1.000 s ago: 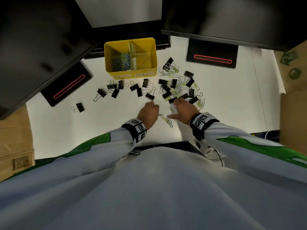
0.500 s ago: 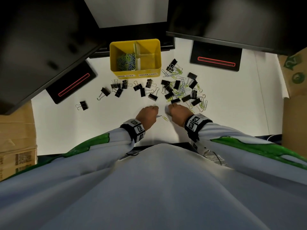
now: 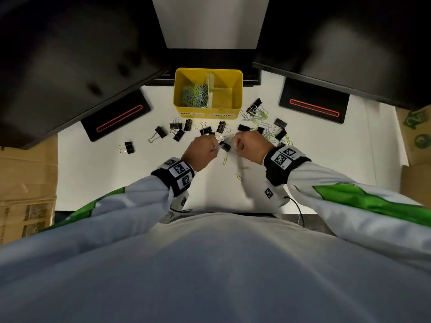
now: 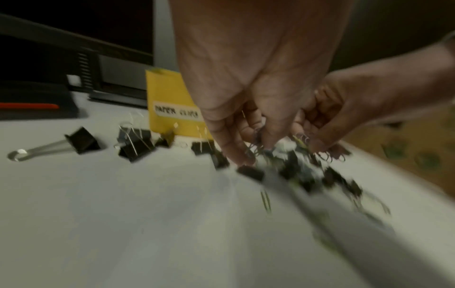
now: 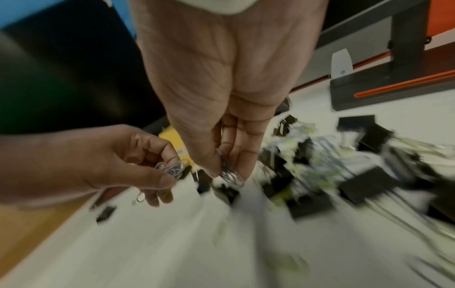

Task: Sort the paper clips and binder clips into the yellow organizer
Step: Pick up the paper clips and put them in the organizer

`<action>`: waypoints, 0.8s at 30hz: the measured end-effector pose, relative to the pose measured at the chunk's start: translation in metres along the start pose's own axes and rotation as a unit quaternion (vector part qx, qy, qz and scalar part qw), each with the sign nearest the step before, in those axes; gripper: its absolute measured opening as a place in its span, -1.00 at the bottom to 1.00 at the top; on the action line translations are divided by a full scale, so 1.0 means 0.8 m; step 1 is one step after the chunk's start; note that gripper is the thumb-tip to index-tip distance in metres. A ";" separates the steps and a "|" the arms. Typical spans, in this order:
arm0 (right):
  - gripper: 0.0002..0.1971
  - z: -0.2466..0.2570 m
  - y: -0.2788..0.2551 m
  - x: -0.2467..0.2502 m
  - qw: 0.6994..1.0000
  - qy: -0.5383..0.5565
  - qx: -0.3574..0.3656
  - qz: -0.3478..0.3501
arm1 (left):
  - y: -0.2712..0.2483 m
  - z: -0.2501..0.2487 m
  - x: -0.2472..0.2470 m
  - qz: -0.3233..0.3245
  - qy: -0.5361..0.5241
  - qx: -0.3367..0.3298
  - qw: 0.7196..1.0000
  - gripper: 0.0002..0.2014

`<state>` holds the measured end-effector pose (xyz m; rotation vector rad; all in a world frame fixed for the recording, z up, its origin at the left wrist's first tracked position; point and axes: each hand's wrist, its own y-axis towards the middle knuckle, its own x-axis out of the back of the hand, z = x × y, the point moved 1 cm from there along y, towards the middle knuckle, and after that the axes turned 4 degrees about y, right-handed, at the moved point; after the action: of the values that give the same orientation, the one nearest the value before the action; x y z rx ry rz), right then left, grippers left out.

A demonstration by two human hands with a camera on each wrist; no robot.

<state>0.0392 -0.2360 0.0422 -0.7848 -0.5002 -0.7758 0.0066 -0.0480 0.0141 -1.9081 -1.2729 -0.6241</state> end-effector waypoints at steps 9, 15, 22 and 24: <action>-0.90 0.123 0.134 0.077 0.974 0.141 0.018 -0.178 | 0.070 -0.004 0.170 -0.180 0.004 0.118 0.977 -0.87; -0.71 0.128 0.170 0.076 0.979 0.102 -0.001 -0.177 | 0.100 0.018 0.169 -0.142 0.058 0.133 0.979 -0.69; -0.83 0.036 0.077 0.069 0.985 0.063 0.050 -0.150 | 0.053 0.014 0.076 -0.153 0.032 -0.016 0.988 -0.82; -0.89 0.002 0.042 0.063 0.991 0.006 0.038 -0.127 | 0.042 0.008 0.039 -0.067 0.052 -0.048 0.995 -0.87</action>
<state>0.0966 -0.2407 0.0619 -0.6516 -0.6234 -0.9900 0.0496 -0.0334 0.0226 -1.8519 -1.3319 -0.8572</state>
